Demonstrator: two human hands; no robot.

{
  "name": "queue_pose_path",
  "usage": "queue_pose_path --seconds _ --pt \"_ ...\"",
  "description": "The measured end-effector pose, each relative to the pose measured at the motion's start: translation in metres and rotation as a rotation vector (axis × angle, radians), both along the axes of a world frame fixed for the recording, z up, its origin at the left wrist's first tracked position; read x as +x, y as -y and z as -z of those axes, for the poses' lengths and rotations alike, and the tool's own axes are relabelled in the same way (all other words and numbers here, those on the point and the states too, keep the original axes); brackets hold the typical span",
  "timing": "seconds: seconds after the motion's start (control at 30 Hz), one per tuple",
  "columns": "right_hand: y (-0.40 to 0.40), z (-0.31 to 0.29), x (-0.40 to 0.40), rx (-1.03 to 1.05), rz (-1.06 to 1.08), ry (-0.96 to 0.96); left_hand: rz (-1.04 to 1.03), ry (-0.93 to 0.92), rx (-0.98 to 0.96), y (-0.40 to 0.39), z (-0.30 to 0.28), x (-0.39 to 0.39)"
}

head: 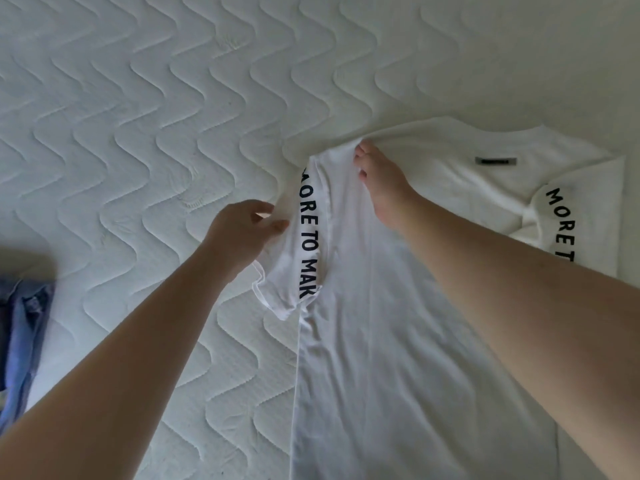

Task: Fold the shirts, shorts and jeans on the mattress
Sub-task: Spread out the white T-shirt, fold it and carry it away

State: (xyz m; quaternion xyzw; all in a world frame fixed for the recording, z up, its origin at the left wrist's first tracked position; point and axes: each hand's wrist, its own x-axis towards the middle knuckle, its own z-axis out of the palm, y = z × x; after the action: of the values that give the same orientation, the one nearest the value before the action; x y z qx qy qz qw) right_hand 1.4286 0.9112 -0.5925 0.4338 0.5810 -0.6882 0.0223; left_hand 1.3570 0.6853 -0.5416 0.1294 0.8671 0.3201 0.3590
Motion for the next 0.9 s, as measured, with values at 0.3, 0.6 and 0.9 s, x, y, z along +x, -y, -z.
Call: queue_pose_path --seconds 0.3,0.6,0.9 --pt "-0.026 -0.010 -0.002 -0.280 0.225 -0.101 0.033 0.332 0.295 -0.074 -0.036 0.055" --pt "-0.082 -0.032 0.069 -0.409 0.064 0.130 0.126 0.279 0.322 -0.158 -0.026 0.094" --pt "-0.057 -0.022 0.132 0.274 -0.243 0.366 0.387 -0.249 0.071 -0.146 0.020 0.035"
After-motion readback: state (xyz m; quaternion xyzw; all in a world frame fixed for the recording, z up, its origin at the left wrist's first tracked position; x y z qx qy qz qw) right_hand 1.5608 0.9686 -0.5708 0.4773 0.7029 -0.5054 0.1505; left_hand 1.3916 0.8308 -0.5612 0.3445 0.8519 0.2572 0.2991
